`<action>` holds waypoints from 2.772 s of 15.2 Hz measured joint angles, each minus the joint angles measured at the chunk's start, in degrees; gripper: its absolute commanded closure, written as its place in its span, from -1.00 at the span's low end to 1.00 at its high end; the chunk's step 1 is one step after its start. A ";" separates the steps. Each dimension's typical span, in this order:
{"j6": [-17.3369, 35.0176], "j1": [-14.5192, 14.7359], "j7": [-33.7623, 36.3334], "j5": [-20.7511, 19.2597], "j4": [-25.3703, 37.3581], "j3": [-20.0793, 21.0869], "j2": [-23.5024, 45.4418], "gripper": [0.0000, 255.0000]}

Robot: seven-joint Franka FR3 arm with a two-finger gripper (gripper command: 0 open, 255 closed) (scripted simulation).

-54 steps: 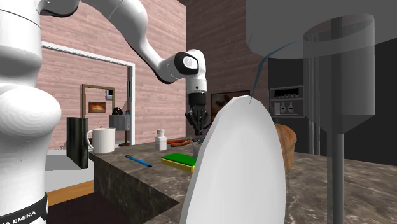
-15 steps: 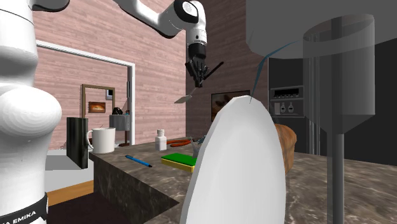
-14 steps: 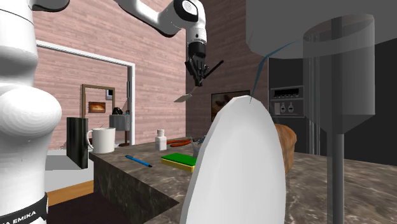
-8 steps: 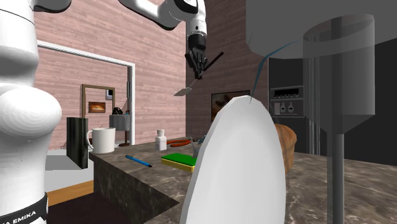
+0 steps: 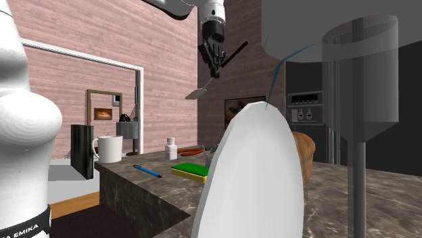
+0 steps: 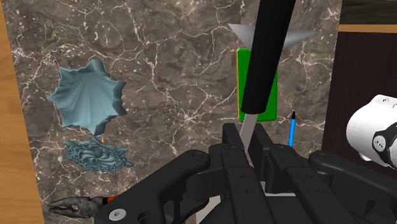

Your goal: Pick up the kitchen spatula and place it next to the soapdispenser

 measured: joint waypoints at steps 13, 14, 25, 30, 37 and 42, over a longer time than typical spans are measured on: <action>-0.70 -6.27 -13.73 -7.10 -6.28 -8.57 -10.36 1.00; -0.44 -6.63 -14.88 -7.50 -6.44 -9.47 -10.55 1.00; -1.17 -9.93 -29.80 -11.98 -2.87 -20.78 -12.11 1.00; 0.95 -10.36 -32.51 -12.90 -4.04 -23.79 -12.22 1.00; 5.64 -11.09 -31.61 -14.12 -9.88 -24.50 -13.60 1.00; 9.36 -11.56 -30.94 -15.05 -14.20 -25.28 -14.34 1.00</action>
